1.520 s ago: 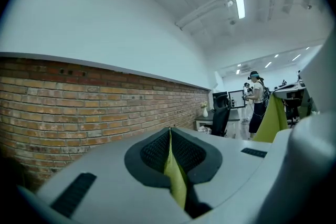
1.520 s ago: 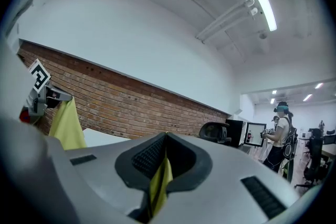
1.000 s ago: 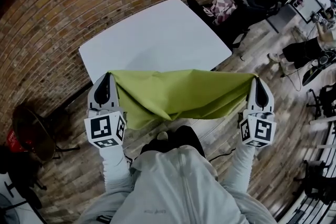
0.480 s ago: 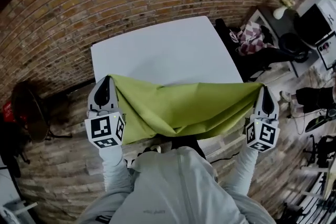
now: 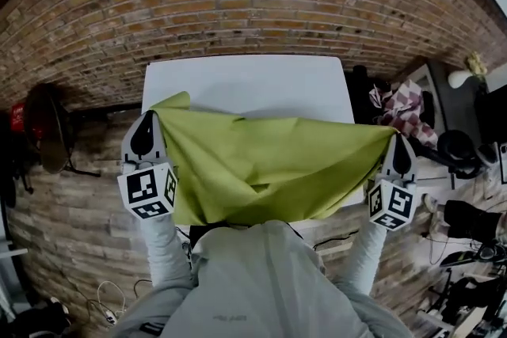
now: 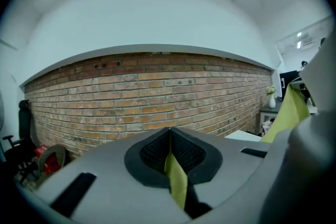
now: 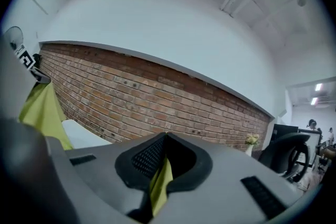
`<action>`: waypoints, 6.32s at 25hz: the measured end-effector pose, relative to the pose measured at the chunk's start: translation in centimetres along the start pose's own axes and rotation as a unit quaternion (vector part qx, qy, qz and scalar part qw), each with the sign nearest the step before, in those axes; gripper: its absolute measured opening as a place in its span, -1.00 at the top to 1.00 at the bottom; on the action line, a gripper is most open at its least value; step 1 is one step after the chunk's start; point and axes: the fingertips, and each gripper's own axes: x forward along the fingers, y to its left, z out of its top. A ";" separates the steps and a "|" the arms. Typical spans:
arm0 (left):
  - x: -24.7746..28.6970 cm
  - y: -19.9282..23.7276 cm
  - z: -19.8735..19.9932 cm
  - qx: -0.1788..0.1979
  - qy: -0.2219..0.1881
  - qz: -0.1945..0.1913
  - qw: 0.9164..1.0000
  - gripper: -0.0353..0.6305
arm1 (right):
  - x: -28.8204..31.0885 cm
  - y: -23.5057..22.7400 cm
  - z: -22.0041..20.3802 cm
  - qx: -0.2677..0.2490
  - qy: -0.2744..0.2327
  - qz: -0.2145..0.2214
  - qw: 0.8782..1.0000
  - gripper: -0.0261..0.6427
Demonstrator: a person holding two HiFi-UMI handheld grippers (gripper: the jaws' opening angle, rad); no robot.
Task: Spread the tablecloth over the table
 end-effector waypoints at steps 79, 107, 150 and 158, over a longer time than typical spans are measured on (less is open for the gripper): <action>37.8 17.3 -13.0 0.210 0.155 0.090 0.961 0.81 | 46.6 6.2 -16.9 -0.170 0.144 0.113 0.968 0.85; 27.7 11.1 -13.1 0.147 0.139 0.032 0.979 0.53 | 33.8 9.7 -16.5 -0.106 0.164 0.166 0.967 0.72; -6.2 -35.2 -11.7 0.000 0.085 -0.261 0.961 0.81 | -10.1 8.1 -32.3 0.044 0.290 0.257 0.921 0.60; -7.6 -39.0 -12.6 0.014 0.093 -0.301 0.949 0.81 | -10.7 9.9 -33.8 0.032 0.304 0.270 0.913 0.65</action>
